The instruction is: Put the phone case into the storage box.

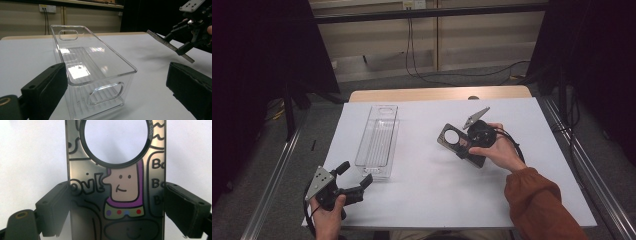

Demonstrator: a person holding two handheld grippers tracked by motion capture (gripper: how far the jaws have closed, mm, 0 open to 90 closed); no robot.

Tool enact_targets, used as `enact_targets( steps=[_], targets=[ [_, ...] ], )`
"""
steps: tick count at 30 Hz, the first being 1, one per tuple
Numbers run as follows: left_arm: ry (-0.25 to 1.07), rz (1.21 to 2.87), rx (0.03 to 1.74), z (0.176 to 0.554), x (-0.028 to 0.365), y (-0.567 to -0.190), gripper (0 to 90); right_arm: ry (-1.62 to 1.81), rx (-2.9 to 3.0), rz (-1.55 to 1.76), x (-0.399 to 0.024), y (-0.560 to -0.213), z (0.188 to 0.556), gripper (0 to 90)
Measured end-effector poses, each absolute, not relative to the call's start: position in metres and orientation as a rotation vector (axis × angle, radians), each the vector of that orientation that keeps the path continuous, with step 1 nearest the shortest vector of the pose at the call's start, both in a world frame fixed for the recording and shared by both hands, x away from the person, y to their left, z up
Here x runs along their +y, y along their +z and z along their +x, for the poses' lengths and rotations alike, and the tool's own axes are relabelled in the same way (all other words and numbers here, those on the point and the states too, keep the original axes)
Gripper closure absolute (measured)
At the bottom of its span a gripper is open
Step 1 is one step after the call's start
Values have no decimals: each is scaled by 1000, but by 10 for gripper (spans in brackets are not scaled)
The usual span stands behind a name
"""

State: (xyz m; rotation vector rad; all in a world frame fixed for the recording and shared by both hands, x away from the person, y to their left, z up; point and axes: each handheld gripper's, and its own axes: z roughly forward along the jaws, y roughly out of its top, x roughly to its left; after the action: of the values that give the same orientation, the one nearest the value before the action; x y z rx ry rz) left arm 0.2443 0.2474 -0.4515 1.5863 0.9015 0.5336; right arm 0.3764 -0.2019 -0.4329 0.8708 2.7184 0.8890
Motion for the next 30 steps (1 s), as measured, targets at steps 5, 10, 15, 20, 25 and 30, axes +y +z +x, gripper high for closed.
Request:
enact_targets(
  steps=[5, 10, 15, 20, 25, 30],
  targets=[
    [533, 1584, 903, 244, 247, -452, 37, 1003, 2677, 902, -210, -435, 374, 121],
    [533, 1579, 907, 245, 246, -452, 37, 1121, 2632, 915, -216, -437, 369, 121],
    [534, 1585, 903, 245, 246, -452, 37, 1192, 2612, 912, -219, -437, 363, 121],
    [531, 1577, 904, 245, 245, -452, 37, 1244, 2592, 927, -223, -438, 357, 120],
    [530, 1589, 893, 245, 245, -451, 37, 1318, 2562, 913, -226, -435, 351, 120],
    [523, 1599, 882, 244, 244, -451, 37, 1351, 2540, 886, -226, -432, 342, 120]
  ],
)
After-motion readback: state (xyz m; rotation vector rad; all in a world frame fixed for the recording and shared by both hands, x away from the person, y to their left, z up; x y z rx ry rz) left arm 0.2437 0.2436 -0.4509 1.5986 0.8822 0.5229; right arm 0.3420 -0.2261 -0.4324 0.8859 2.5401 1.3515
